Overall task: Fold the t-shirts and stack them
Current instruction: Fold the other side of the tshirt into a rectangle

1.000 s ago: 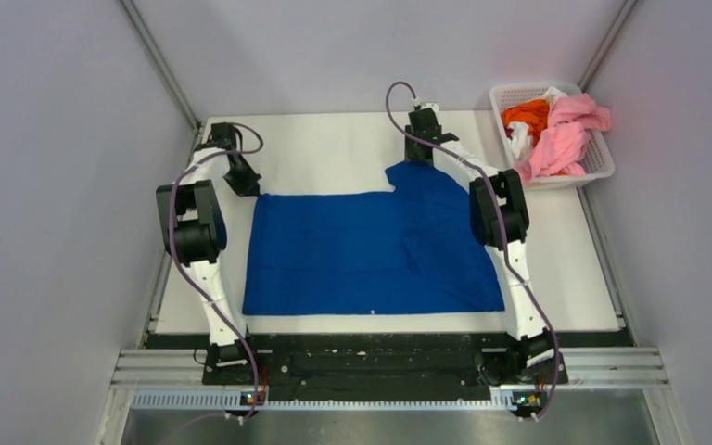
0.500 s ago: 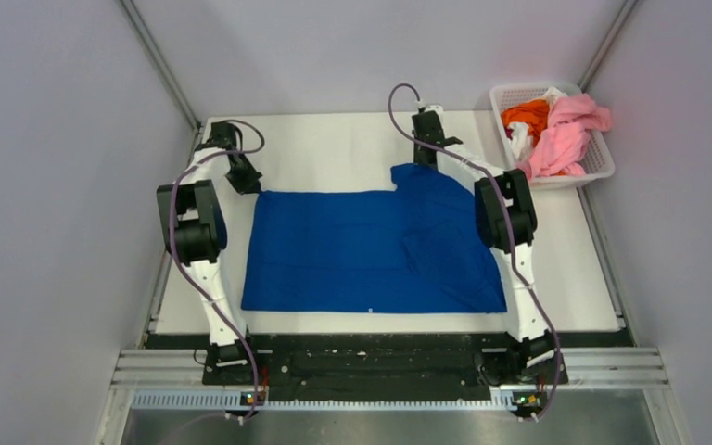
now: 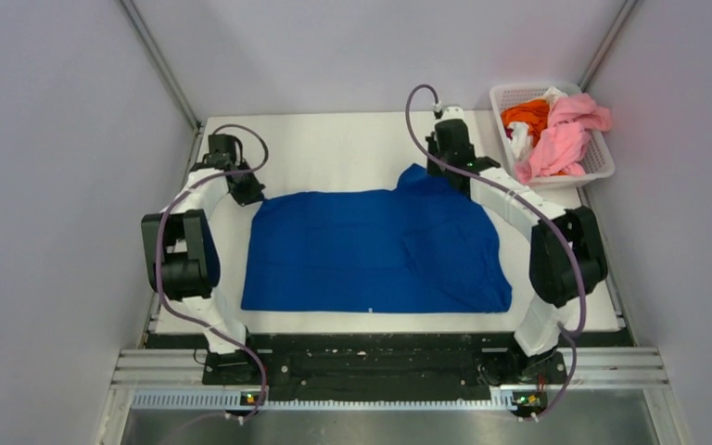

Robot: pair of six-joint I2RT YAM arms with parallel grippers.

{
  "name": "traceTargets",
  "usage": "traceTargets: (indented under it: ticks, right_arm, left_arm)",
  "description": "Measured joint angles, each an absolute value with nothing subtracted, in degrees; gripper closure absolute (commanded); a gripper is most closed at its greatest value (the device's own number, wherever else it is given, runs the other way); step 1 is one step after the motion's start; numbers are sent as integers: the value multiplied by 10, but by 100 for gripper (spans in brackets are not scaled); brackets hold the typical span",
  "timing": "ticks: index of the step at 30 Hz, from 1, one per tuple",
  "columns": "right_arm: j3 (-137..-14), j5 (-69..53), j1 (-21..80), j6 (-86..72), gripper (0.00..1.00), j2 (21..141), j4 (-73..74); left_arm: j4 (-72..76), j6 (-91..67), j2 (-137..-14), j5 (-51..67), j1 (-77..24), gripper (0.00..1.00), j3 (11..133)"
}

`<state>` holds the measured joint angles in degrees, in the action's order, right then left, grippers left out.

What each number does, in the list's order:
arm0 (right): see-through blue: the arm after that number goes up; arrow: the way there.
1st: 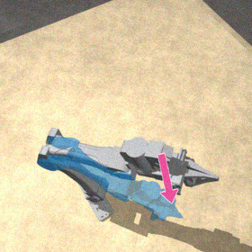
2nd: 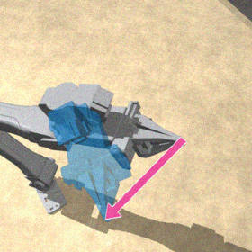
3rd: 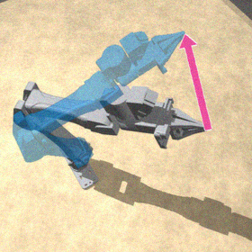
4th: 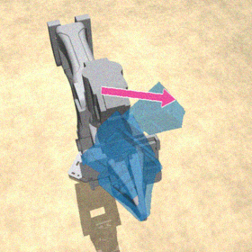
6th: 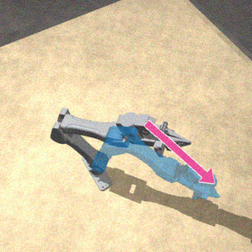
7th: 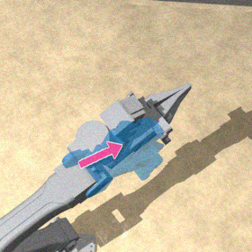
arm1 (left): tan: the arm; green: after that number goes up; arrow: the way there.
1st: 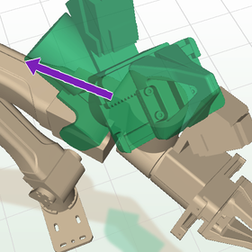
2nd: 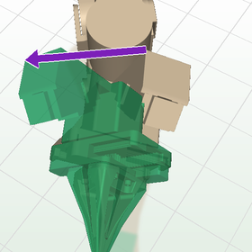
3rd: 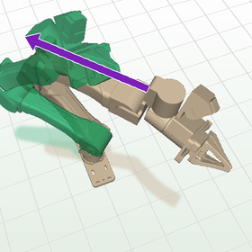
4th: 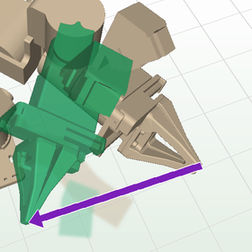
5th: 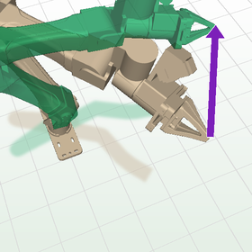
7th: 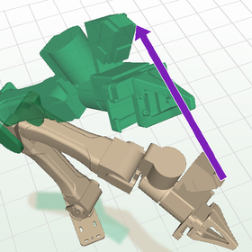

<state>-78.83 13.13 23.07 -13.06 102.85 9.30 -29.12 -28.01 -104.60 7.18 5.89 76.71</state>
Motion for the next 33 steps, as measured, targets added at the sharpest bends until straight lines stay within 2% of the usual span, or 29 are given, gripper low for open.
traceTargets:
  ticks: [8,20,33]
  right_arm:
    - [-659,173,296,-137,100,888,118]
    - [-536,214,319,-182,100,671,204]
    - [-452,241,392,-248,100,602,292]
  left_arm:
    - [-265,-281,-941,59,58,100,658]
    - [-236,-300,-799,34,58,100,533]
    - [-187,-358,-704,-27,59,100,403]
